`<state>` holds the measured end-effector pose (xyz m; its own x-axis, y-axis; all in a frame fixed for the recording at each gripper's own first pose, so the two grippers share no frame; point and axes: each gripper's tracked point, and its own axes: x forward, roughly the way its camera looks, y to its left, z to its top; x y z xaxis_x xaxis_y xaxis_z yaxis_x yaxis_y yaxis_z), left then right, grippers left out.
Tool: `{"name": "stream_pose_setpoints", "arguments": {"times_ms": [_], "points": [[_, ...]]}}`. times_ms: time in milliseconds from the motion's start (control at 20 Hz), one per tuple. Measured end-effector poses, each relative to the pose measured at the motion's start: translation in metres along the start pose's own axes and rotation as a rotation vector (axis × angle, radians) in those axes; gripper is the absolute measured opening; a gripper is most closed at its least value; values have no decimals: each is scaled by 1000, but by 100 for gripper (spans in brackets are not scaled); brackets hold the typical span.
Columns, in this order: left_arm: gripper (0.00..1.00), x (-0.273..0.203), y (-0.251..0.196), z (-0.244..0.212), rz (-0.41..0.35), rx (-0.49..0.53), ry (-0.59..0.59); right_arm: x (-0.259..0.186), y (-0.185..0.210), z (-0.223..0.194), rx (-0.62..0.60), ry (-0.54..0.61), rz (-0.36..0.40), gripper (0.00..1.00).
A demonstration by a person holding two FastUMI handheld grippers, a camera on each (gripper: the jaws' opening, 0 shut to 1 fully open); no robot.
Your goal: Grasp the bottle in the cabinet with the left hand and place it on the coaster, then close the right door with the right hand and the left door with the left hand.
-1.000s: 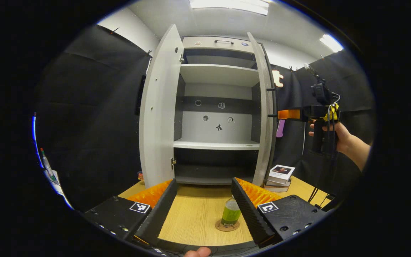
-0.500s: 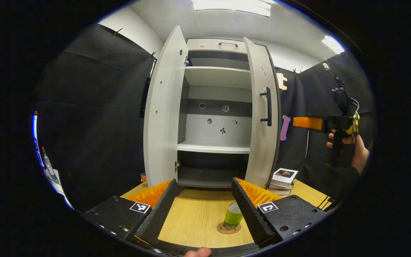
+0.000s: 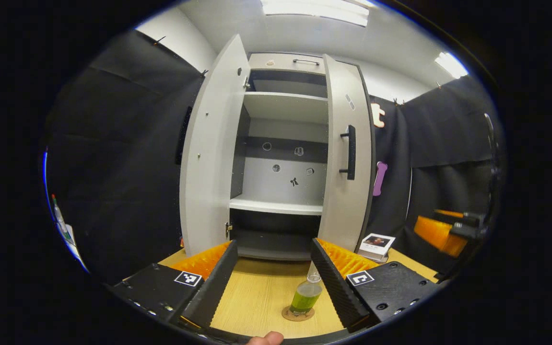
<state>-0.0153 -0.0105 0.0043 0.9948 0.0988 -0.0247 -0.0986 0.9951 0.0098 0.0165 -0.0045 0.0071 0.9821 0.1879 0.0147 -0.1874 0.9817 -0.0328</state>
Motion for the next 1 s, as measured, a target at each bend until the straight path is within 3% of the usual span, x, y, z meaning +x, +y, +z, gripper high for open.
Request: {"name": "stream_pose_setpoints", "arguments": {"times_ms": [100, 300, 450, 650, 700, 800, 850, 1000], "points": [[96, 3, 35, 30, 77, -36, -76, -5, -5, -12, -15, 36, -3, 83], [95, 14, 140, 86, 288, -12, -185, -9, -22, -16, -28, 59, -23, 83], [95, 32, 200, 109, 374, -13, -210, -9, -32, -7, -14, 46, -41, 83], [95, 65, 243, 116, 412, -74, -200, -8, -42, 1, -16, 35, -68, 83], [100, 68, 247, 116, 415, -72, -202, -8, -45, 4, -21, 28, -73, 83], [90, 70, 247, 109, 423, -54, -192, -8, -50, 9, -25, 17, -85, 83], [95, 81, 249, 107, 430, -42, -179, -7, -52, 11, -26, 15, -90, 83], [95, 102, 250, 100, 427, -30, -135, -8, -56, 13, -23, 4, -104, 83]]}}
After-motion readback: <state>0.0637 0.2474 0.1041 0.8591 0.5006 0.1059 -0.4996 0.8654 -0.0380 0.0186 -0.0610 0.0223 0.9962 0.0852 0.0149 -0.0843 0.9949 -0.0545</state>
